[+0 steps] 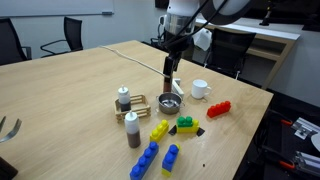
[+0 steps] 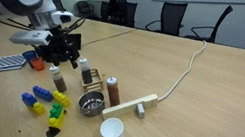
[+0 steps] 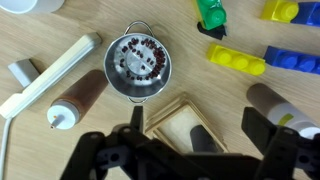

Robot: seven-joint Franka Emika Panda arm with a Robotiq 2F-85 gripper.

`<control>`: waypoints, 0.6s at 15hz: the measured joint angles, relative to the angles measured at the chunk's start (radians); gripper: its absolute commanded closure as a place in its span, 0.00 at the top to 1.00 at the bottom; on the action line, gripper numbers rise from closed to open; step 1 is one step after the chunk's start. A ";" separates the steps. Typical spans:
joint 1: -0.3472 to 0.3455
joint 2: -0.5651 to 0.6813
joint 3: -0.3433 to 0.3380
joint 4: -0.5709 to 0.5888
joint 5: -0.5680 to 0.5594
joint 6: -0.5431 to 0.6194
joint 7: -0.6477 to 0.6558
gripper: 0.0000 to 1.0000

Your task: Remove the bottle from the basket

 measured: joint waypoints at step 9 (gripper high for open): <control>0.018 0.031 -0.019 0.017 -0.002 0.013 0.005 1.00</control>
